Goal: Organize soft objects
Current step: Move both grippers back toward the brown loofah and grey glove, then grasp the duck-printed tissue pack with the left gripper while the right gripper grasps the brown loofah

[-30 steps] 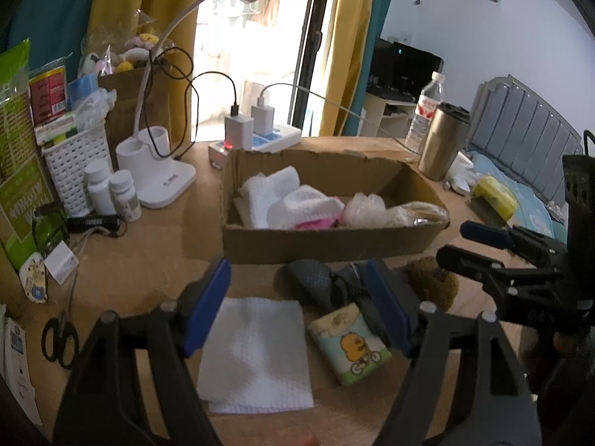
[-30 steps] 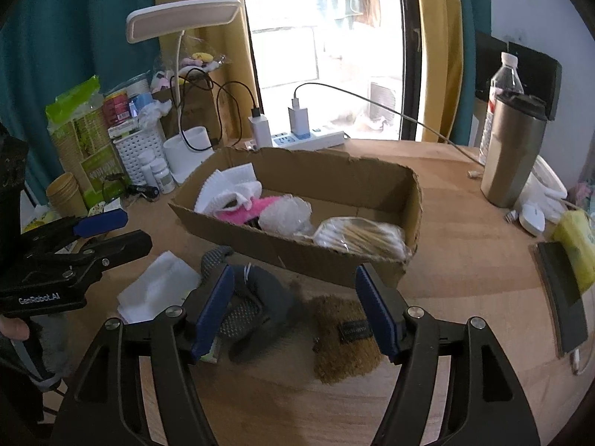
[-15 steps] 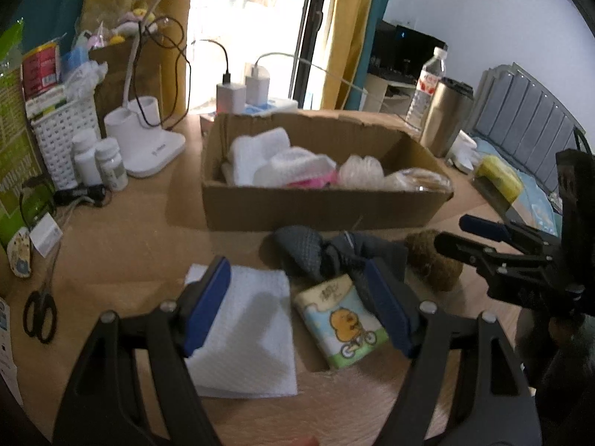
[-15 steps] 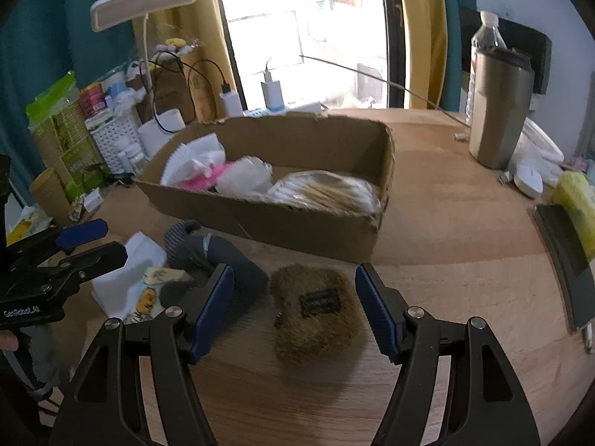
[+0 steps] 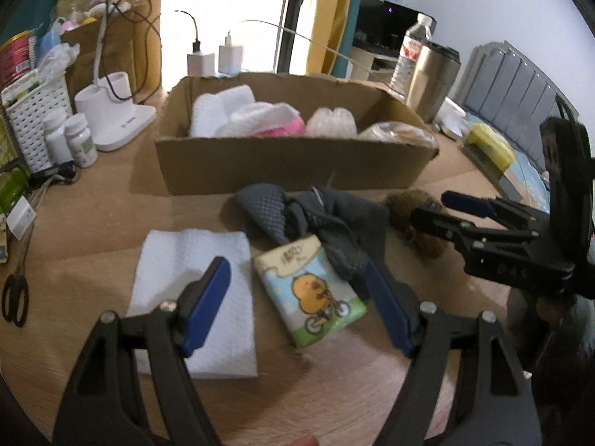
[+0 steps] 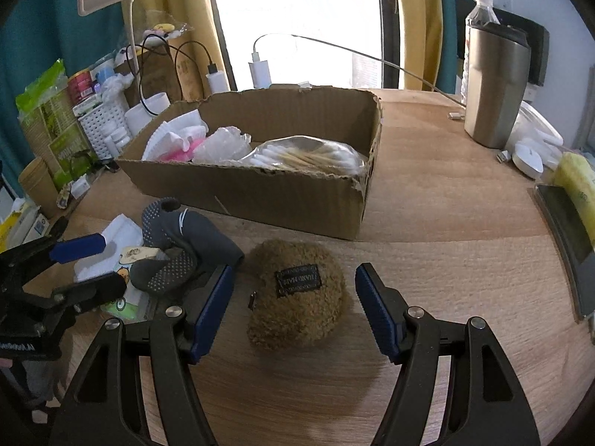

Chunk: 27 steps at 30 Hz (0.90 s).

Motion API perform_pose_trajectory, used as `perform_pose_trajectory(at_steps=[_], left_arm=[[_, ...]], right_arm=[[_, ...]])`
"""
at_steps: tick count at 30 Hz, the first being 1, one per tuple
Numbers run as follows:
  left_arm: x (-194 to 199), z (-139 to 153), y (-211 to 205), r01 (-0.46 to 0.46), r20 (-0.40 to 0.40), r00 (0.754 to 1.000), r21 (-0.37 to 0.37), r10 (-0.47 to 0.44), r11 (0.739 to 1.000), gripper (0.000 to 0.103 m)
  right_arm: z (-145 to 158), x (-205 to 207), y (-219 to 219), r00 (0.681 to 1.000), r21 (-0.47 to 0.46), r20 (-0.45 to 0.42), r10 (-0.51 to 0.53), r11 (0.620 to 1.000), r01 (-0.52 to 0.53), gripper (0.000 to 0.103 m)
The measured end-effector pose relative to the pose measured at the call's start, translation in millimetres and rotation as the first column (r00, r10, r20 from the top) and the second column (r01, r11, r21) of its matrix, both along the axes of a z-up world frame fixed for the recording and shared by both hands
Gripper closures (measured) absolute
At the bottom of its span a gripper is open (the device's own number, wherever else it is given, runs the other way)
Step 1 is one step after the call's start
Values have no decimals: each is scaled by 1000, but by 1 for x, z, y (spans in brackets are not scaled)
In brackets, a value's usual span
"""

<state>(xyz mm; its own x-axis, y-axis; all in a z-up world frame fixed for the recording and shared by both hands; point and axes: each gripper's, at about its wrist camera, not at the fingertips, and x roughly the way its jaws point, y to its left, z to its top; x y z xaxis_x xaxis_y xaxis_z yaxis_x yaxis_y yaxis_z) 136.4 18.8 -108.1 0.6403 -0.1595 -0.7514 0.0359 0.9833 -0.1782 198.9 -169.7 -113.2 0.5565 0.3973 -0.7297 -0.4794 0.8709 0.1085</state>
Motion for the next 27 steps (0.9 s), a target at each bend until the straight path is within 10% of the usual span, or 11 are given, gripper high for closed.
perform_pose_trajectory(at_steps=[19, 27], left_arm=[[4, -20, -8, 18, -84, 996, 13, -16, 1000, 28], [0, -17, -10, 43, -65, 997, 8, -42, 999, 43]], right_arm=[[-6, 0, 5, 999, -10, -28, 27, 1000, -27, 40], [-9, 0, 6, 999, -15, -41, 34, 999, -35, 51]])
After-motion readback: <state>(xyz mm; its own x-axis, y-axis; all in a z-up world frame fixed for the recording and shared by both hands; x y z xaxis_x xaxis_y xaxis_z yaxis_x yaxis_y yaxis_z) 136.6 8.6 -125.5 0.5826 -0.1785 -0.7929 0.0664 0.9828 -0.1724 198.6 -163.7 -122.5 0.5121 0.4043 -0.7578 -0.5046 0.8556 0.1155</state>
